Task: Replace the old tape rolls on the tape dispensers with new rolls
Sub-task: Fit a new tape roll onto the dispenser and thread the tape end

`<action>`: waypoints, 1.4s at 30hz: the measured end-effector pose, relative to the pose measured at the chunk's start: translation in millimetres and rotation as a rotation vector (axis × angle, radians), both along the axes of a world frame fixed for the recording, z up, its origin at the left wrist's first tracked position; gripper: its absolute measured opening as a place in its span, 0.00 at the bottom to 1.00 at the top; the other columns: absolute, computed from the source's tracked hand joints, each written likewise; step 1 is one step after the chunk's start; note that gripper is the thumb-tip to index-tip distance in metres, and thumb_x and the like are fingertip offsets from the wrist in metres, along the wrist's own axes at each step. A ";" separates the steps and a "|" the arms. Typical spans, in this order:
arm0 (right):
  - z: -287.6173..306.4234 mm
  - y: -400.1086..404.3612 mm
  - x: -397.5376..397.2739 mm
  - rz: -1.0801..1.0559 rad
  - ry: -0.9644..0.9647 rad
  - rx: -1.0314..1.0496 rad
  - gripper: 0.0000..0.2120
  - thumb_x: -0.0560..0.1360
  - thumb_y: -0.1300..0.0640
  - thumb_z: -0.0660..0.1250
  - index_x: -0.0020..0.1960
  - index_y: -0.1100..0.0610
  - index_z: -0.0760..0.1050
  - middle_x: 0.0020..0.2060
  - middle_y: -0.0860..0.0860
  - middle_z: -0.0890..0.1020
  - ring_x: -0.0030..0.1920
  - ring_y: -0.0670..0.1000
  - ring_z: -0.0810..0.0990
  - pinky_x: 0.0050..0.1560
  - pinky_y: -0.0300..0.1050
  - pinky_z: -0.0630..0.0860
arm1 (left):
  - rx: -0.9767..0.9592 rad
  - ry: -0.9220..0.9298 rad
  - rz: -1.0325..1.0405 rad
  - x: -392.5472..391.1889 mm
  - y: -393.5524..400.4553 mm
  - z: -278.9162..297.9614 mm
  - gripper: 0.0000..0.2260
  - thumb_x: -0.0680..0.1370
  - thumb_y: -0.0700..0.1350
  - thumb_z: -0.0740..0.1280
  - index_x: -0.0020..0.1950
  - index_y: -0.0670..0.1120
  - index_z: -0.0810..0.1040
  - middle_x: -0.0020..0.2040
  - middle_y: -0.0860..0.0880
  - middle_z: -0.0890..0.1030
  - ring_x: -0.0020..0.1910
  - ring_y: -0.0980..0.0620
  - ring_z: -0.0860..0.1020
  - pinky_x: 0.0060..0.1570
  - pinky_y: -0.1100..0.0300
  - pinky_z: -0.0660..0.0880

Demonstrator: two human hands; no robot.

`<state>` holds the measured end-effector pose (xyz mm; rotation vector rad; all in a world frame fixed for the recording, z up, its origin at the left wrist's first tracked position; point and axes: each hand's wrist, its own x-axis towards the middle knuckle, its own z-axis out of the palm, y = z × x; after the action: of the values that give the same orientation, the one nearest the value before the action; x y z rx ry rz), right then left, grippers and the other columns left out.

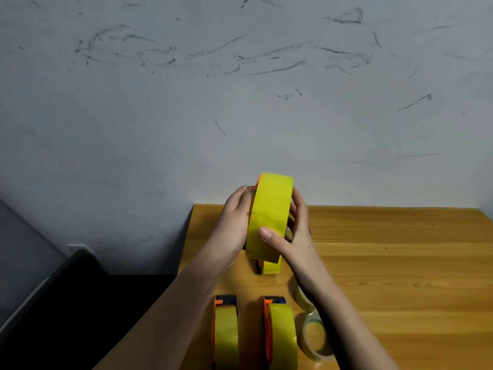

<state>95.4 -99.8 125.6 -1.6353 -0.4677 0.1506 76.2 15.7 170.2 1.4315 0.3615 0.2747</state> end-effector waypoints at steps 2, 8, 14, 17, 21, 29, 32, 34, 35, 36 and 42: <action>-0.2 -1.1 1.3 -0.007 -0.023 0.014 0.56 0.51 0.24 0.72 0.74 0.39 0.54 0.73 0.44 0.63 0.72 0.42 0.64 0.69 0.55 0.69 | 0.016 0.000 0.007 -1.0 -0.8 0.7 0.09 0.82 0.49 0.54 0.53 0.52 0.74 0.54 0.51 0.77 0.57 0.51 0.76 0.63 0.50 0.71; -6.4 -1.0 1.2 -0.123 -0.076 0.119 0.50 0.57 0.32 0.74 0.73 0.41 0.57 0.70 0.48 0.67 0.69 0.48 0.69 0.66 0.55 0.72 | 0.018 0.028 0.123 6.7 -8.8 -4.1 0.12 0.82 0.43 0.57 0.42 0.48 0.76 0.43 0.45 0.79 0.47 0.44 0.77 0.50 0.50 0.73; -4.8 -2.5 5.6 -0.011 0.037 0.079 0.56 0.53 0.25 0.72 0.74 0.39 0.52 0.73 0.45 0.62 0.71 0.43 0.65 0.66 0.42 0.70 | 0.006 -0.042 0.128 4.1 -9.5 -3.8 0.12 0.83 0.45 0.55 0.44 0.50 0.76 0.45 0.46 0.79 0.50 0.43 0.78 0.55 0.46 0.74; -2.1 -3.8 14.3 0.057 0.249 0.209 0.59 0.46 0.24 0.74 0.72 0.43 0.61 0.70 0.48 0.69 0.69 0.50 0.70 0.67 0.60 0.70 | 0.059 -0.142 0.120 -0.3 -11.9 -8.9 0.11 0.82 0.46 0.56 0.44 0.49 0.75 0.43 0.45 0.78 0.45 0.46 0.77 0.49 0.50 0.73; 4.7 -11.1 23.5 0.175 0.469 0.224 0.58 0.49 0.26 0.76 0.73 0.47 0.63 0.68 0.56 0.73 0.65 0.58 0.75 0.65 0.65 0.71 | 0.189 -0.216 0.002 -8.2 -14.1 -17.0 0.11 0.81 0.49 0.56 0.42 0.49 0.73 0.37 0.50 0.74 0.37 0.54 0.72 0.38 0.58 0.70; 7.5 -6.3 25.3 0.223 0.526 0.310 0.55 0.51 0.34 0.79 0.73 0.49 0.63 0.65 0.59 0.75 0.62 0.62 0.77 0.59 0.66 0.75 | 0.361 -0.195 -0.081 -3.9 -1.5 -5.6 0.13 0.82 0.50 0.56 0.43 0.45 0.71 0.37 0.47 0.73 0.37 0.51 0.73 0.37 0.55 0.69; 6.5 -1.9 28.8 0.122 0.466 0.352 0.49 0.55 0.37 0.77 0.71 0.48 0.65 0.65 0.58 0.75 0.61 0.64 0.77 0.59 0.71 0.73 | 0.513 -0.131 0.009 -2.1 -2.6 -5.3 0.13 0.82 0.49 0.54 0.39 0.50 0.69 0.35 0.50 0.72 0.35 0.53 0.72 0.35 0.56 0.69; 3.0 -3.6 30.0 0.126 0.489 0.354 0.51 0.52 0.35 0.78 0.71 0.48 0.66 0.64 0.60 0.76 0.61 0.66 0.77 0.59 0.72 0.72 | 0.544 -0.117 0.040 -1.0 -4.9 -8.9 0.14 0.82 0.50 0.53 0.38 0.52 0.68 0.33 0.52 0.71 0.33 0.55 0.71 0.33 0.61 0.67; 2.0 -5.1 29.9 0.131 0.500 0.347 0.53 0.51 0.34 0.79 0.71 0.48 0.66 0.64 0.60 0.76 0.61 0.66 0.77 0.59 0.72 0.71 | 0.554 -0.116 0.056 -1.0 -6.3 -12.4 0.14 0.82 0.50 0.54 0.37 0.53 0.67 0.32 0.53 0.70 0.31 0.57 0.70 0.31 0.64 0.66; 1.3 -6.0 29.8 0.143 0.510 0.345 0.54 0.50 0.34 0.79 0.72 0.48 0.66 0.64 0.61 0.76 0.61 0.66 0.76 0.60 0.72 0.71 | 0.566 -0.126 0.076 -1.8 -7.3 -14.7 0.15 0.82 0.49 0.54 0.36 0.53 0.66 0.31 0.54 0.69 0.30 0.58 0.69 0.30 0.66 0.64; 3.2 -16.4 29.7 0.199 0.313 0.251 0.43 0.57 0.42 0.73 0.71 0.46 0.64 0.65 0.53 0.75 0.60 0.55 0.78 0.52 0.53 0.78 | 0.103 0.044 -0.028 -3.5 -6.6 -10.0 0.12 0.82 0.49 0.56 0.49 0.44 0.75 0.43 0.42 0.78 0.42 0.52 0.75 0.40 0.59 0.71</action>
<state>125.1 -116.1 128.8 -1.2898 -0.3897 0.4707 72.7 9.1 160.2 1.5442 0.3668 0.2422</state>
